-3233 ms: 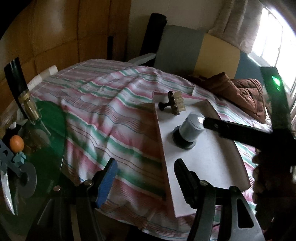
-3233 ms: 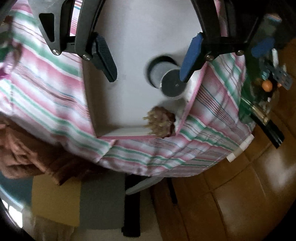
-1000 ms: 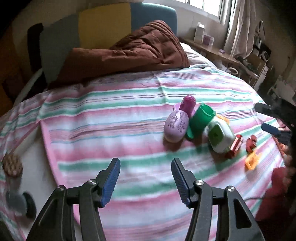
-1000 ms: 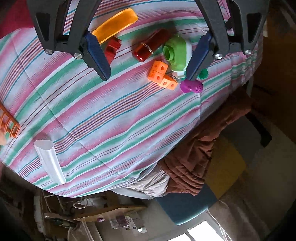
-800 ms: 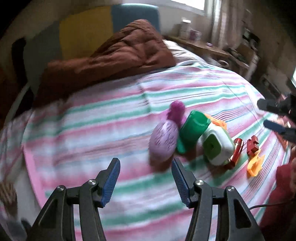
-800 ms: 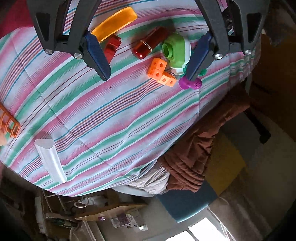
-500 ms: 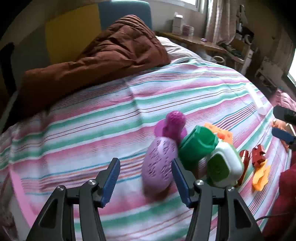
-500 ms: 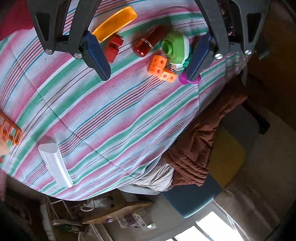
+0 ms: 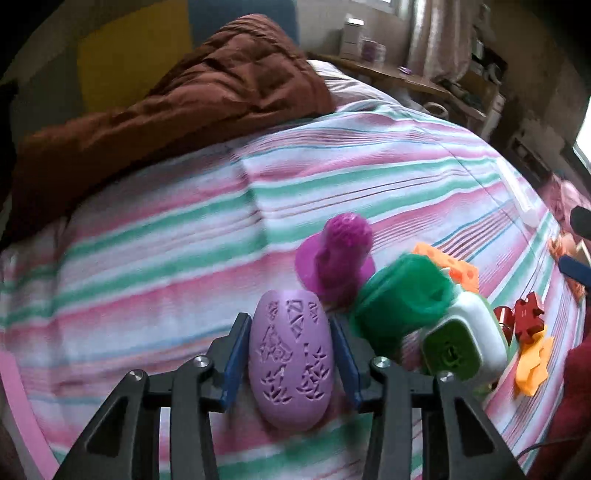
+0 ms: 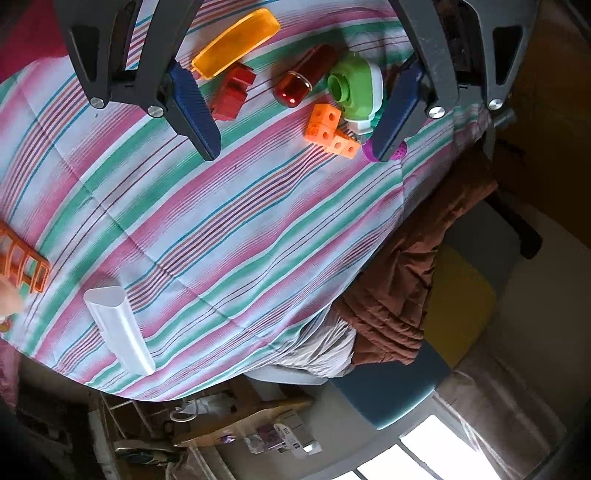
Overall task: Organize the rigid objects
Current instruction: 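Grasp the purple oval toy with the left tool while the right tool approaches the white-green bottle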
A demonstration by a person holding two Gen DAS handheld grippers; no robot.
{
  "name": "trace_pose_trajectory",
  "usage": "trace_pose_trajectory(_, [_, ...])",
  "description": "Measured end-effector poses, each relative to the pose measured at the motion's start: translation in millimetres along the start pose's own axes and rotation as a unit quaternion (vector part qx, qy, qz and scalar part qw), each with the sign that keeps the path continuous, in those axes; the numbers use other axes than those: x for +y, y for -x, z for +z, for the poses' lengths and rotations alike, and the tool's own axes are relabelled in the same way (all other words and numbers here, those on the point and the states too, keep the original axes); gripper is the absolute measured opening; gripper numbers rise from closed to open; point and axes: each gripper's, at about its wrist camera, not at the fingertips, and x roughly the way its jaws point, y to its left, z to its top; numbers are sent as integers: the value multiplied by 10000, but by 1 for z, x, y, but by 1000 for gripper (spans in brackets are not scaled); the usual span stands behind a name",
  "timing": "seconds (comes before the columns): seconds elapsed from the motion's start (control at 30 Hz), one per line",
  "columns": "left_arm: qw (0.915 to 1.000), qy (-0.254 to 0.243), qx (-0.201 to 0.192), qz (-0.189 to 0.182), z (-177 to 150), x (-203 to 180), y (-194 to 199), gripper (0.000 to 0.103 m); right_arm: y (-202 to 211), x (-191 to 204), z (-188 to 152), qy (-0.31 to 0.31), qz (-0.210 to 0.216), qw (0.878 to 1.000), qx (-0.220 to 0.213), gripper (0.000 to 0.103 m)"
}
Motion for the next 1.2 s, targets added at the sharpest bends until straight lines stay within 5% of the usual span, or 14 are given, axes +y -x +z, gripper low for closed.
trace_pose_trajectory(0.2, [9987, 412, -113, 275, -35, 7, 22, 44, 0, -14, 3, -272, -99, 9996, 74, 85])
trace_pose_trajectory(0.37, [9981, 448, -207, 364, -70, -1, 41, 44, -8, -23, 2, -262, -619, 9971, 344, 85])
trace_pose_trajectory(0.5, [9977, 412, -407, 347, -100, -10, 58, 43, -14, -21, 1, -265, -299, 9979, 500, 80])
trace_pose_trajectory(0.63, [9970, 360, -562, 387, -123, -18, 70, 43, -16, 13, -8, 585, -58, 9970, 503, 75])
trace_pose_trajectory(0.7, [9965, 368, -642, 398, -130, -20, 73, 43, -19, 25, -15, 913, 39, 9941, 588, 64])
trace_pose_trajectory(0.9, [9953, 325, -820, 397, -143, -23, 78, 43, -30, 49, -34, 1454, 434, 9836, 972, 64])
trace_pose_trajectory(1.2, [9943, 372, -941, 338, -148, -21, 79, 43, -69, 86, -64, 2311, -58, 9646, 1271, 61])
